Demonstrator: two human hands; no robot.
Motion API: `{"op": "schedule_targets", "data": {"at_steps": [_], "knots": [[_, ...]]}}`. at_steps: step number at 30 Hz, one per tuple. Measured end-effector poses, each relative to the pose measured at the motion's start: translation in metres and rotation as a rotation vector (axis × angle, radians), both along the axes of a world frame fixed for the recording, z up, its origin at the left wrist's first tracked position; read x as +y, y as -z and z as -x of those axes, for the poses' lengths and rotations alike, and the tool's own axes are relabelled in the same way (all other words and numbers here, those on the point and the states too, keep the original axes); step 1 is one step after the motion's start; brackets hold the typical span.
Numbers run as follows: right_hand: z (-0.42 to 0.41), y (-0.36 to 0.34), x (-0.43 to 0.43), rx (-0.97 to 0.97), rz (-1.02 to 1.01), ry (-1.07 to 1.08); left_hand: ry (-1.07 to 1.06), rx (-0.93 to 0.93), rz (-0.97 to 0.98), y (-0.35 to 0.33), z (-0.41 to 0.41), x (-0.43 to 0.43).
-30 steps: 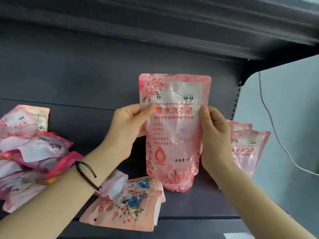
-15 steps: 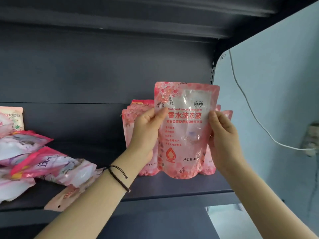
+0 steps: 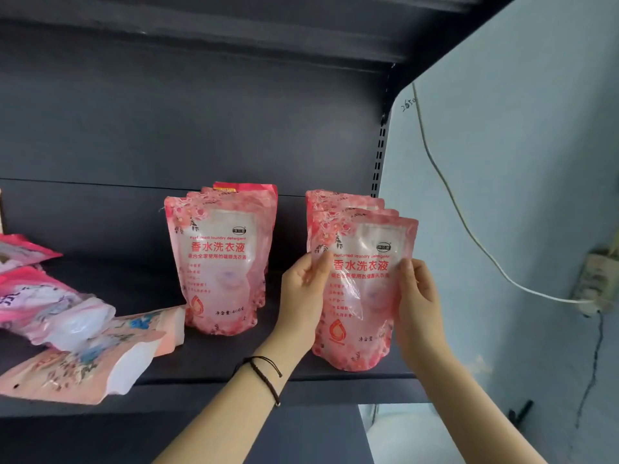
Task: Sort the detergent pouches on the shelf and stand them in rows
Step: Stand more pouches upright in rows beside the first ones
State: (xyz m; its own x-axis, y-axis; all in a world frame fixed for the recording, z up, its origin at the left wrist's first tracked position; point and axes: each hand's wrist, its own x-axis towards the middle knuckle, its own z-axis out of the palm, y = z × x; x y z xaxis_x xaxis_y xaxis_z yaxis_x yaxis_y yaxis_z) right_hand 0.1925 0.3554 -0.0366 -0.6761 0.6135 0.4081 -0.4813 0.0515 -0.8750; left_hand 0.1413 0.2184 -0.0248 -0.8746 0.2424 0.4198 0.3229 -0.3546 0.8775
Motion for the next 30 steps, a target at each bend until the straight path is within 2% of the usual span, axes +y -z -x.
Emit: {"op": "schedule_targets", "data": {"at_steps": [2,5,7,10,12,16,30], "knots": [[-0.001,0.007,0.003,-0.004,-0.098,0.034,-0.072,0.071,0.045,0.006,-0.002,0.005],[-0.008,0.021,0.0,0.106,-0.237,-0.02,-0.183,0.212,0.117,0.022,-0.012,0.002],[-0.016,0.034,0.0,0.147,-0.426,-0.022,-0.232,0.321,0.213,0.041,-0.02,-0.007],[-0.026,0.056,0.011,-0.006,-0.814,0.008,-0.189,0.458,0.505,0.072,-0.023,-0.02],[-0.032,0.057,0.018,-0.124,-0.924,-0.053,-0.148,0.477,0.619,0.078,-0.022,-0.024],[-0.029,0.052,0.025,-0.216,-0.994,-0.069,-0.137,0.438,0.643,0.075,-0.019,-0.019],[-0.01,0.055,0.02,-0.215,-0.975,-0.086,-0.172,0.452,0.733,0.075,-0.004,-0.016]]}}
